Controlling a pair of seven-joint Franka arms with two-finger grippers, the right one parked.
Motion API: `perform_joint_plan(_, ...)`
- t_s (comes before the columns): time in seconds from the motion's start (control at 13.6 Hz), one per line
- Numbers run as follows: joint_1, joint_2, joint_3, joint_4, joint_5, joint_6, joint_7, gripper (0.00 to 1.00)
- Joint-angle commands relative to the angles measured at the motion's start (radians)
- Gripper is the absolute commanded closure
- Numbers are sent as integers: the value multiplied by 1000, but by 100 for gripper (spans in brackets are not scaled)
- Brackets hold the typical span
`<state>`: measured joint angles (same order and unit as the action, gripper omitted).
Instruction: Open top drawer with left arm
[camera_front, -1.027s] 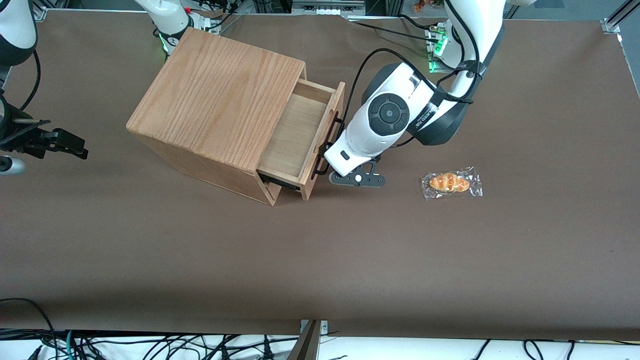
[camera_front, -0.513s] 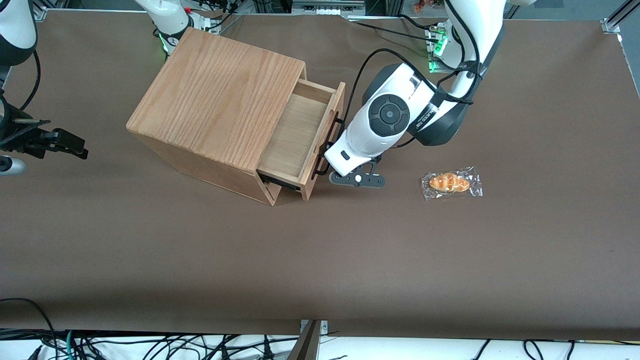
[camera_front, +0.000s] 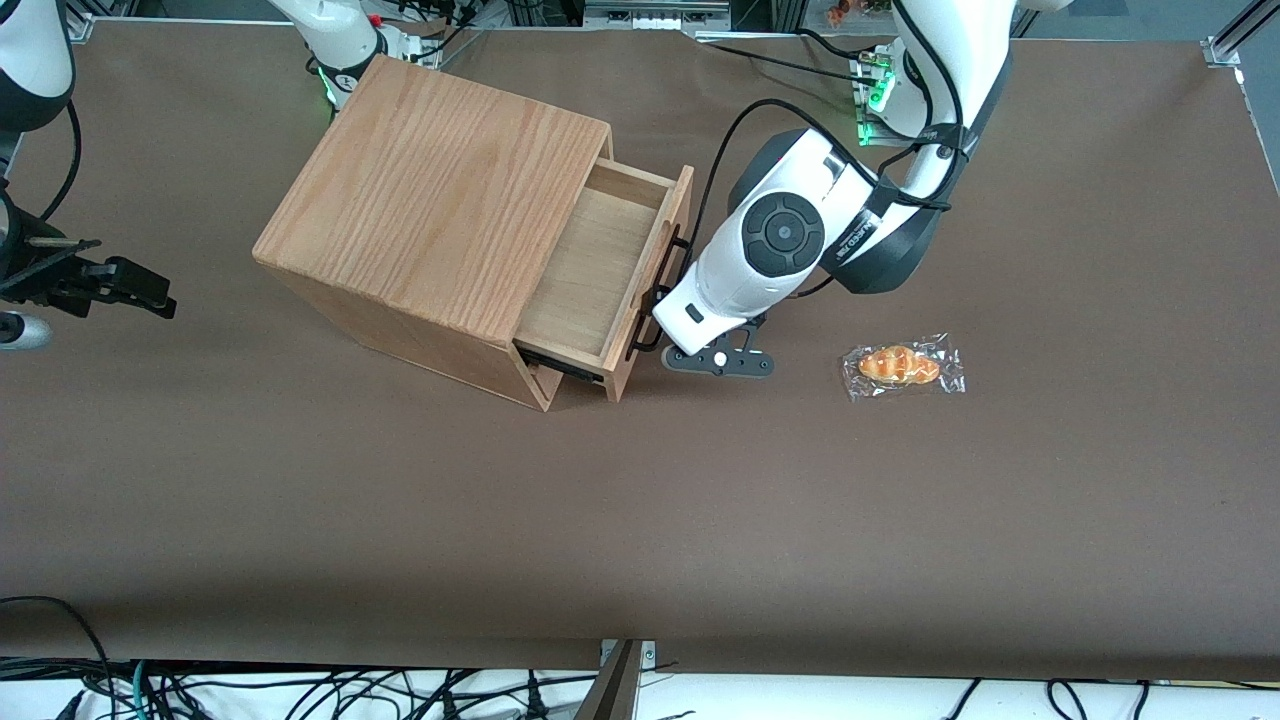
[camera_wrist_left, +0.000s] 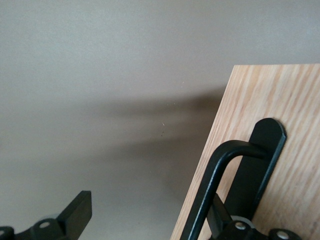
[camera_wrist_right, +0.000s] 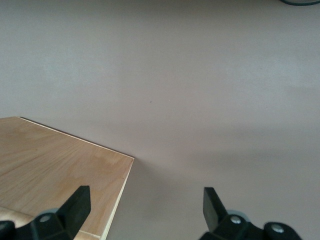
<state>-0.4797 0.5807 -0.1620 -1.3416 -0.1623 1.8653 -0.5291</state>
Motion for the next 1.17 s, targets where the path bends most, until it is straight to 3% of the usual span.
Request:
perform_joint_plan(0.0, 29, -39, 6, -44, 6, -31, 35, 0)
perform_joint_plan(1.1, 72, -50, 6, -42, 7, -69, 78, 0)
